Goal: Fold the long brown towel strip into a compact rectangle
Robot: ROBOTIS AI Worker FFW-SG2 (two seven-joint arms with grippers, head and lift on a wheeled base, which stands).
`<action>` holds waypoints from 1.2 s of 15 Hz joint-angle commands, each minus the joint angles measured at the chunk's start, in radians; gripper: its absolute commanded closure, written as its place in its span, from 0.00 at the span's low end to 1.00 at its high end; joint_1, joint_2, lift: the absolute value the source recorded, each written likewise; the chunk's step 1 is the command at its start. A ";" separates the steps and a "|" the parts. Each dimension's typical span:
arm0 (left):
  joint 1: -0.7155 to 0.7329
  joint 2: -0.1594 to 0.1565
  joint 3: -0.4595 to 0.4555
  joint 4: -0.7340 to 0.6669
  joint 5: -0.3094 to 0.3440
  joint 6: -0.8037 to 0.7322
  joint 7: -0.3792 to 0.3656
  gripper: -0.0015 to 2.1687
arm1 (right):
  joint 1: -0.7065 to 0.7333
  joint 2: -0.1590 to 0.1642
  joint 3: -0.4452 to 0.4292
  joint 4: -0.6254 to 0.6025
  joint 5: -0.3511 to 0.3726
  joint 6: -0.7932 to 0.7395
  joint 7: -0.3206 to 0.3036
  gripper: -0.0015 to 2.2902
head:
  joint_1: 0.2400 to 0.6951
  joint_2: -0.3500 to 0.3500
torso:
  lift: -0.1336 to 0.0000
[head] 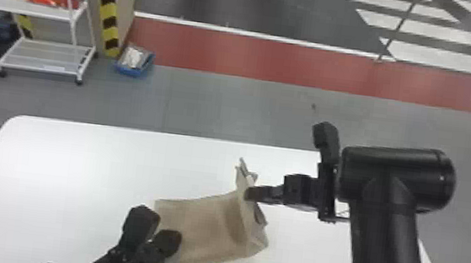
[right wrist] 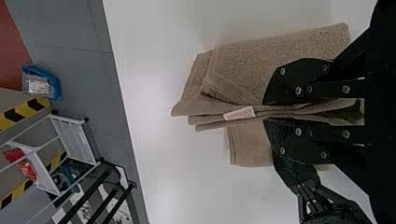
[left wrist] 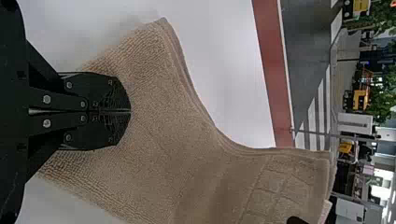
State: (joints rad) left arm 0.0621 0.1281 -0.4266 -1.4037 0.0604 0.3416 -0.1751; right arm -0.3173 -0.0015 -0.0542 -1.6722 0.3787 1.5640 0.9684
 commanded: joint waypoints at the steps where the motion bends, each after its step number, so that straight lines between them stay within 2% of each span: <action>1: -0.007 -0.005 -0.004 0.014 0.001 -0.002 -0.004 0.64 | 0.014 0.002 0.043 0.016 -0.026 0.008 -0.023 0.42 | 1.00 0.28 | 1.00; 5: -0.013 -0.013 -0.014 0.032 0.002 -0.014 -0.007 0.64 | 0.012 0.002 0.085 0.022 -0.041 0.008 -0.057 0.42 | 1.00 0.30 | 1.00; 10: -0.015 -0.019 -0.024 0.038 0.010 -0.023 -0.012 0.64 | 0.009 0.002 0.137 0.051 -0.146 0.008 -0.135 0.42 | 1.00 0.32 | 1.00; 14: -0.013 -0.019 -0.030 0.038 0.024 -0.032 -0.017 0.64 | 0.012 0.002 0.178 0.088 -0.185 0.006 -0.195 0.42 | 1.00 0.34 | 1.00; 18: -0.011 -0.019 -0.032 0.038 0.027 -0.035 -0.018 0.64 | 0.017 0.002 0.178 0.149 -0.215 -0.141 -0.231 0.42 | 1.00 0.34 | 1.00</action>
State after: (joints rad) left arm 0.0505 0.1089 -0.4582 -1.3652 0.0871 0.3063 -0.1931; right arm -0.3035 -0.0015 0.1240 -1.5406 0.1774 1.4722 0.7454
